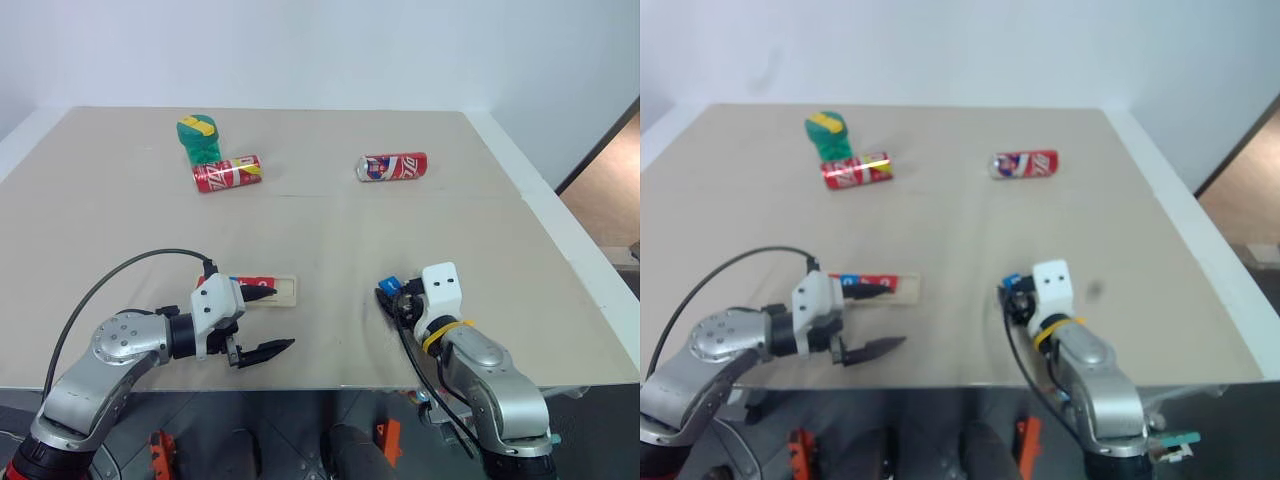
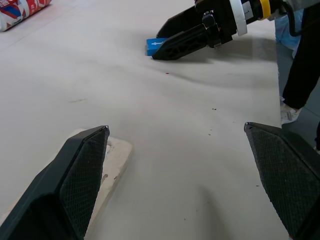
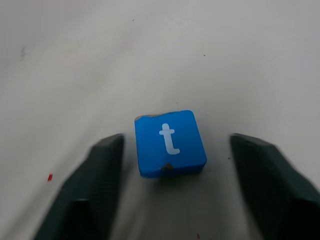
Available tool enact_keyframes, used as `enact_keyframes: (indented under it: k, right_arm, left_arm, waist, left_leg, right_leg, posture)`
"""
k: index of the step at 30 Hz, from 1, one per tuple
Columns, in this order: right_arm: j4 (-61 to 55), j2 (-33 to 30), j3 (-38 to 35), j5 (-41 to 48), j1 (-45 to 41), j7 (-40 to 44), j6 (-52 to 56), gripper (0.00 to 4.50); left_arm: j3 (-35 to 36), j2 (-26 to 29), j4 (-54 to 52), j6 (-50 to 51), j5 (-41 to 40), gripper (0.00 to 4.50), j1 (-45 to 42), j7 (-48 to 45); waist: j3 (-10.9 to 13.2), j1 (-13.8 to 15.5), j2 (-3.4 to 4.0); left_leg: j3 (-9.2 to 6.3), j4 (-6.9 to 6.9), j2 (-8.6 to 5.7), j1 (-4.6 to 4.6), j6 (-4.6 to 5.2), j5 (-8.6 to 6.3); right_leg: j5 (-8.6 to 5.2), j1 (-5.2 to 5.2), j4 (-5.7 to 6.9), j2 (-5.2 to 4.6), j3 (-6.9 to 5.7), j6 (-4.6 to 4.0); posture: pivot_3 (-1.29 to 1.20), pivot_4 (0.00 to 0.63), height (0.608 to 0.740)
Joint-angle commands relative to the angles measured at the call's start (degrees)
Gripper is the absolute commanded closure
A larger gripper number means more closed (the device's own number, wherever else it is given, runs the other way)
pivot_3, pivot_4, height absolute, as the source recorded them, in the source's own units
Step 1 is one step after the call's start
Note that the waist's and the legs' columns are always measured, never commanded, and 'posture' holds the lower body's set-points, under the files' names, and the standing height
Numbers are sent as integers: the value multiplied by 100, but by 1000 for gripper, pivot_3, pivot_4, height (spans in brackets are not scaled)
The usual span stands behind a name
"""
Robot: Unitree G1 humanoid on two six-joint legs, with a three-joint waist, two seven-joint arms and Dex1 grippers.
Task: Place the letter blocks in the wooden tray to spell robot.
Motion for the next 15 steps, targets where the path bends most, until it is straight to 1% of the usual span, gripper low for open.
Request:
enact_keyframes:
  k: [1, 3, 8, 12, 15]
  right_arm:
    - [36, 95, 119, -108, -65, -224, 65, 2646]
    - [23, 145, 179, -113, -51, -272, 94, 3281]
    - [-62, 37, 280, -125, -59, -203, 144, 3293]
    - [-148, -36, 299, 78, -361, 35, 105, 3293]
    - [-346, -33, 412, 248, -586, 191, 292, 3293]
  left_arm:
    - [-19, -6, -85, -74, 66, 0, 52, 60]
    - [-7, -21, -76, -65, 74, 0, 58, 100]
    - [-9, -43, -40, -108, 132, 0, 107, 157]
    - [-7, -43, -43, -141, 182, 0, 186, 197]
    - [0, -50, -70, -135, 192, 0, 241, 229]
  waist:
    - [0, 0, 0]
    - [-2, 0, -3]
    - [-10, 0, -15]
    - [-10, -1, -15]
    - [-9, -1, -14]
  left_leg:
    - [0, 0, 0, 0, 0, 0]
    - [0, 1, -1, 0, 0, 0]
    - [2, 3, -2, 1, 0, 0]
    - [4, 3, -1, 2, 0, 0]
    - [1, 2, 2, 1, 0, 0]
  right_leg:
    - [1, 0, 0, 0, 0, 1]
    - [1, 0, 0, -1, 1, 0]
    - [-7, 2, 0, -3, 3, -14]
    - [-7, 1, 0, -2, 4, -14]
    - [-4, -1, 0, 1, 1, -14]
  posture:
    - [0, 150, 740]
    - [0, 150, 740]
    - [0, 150, 740]
    - [0, 150, 740]
    - [0, 150, 740]
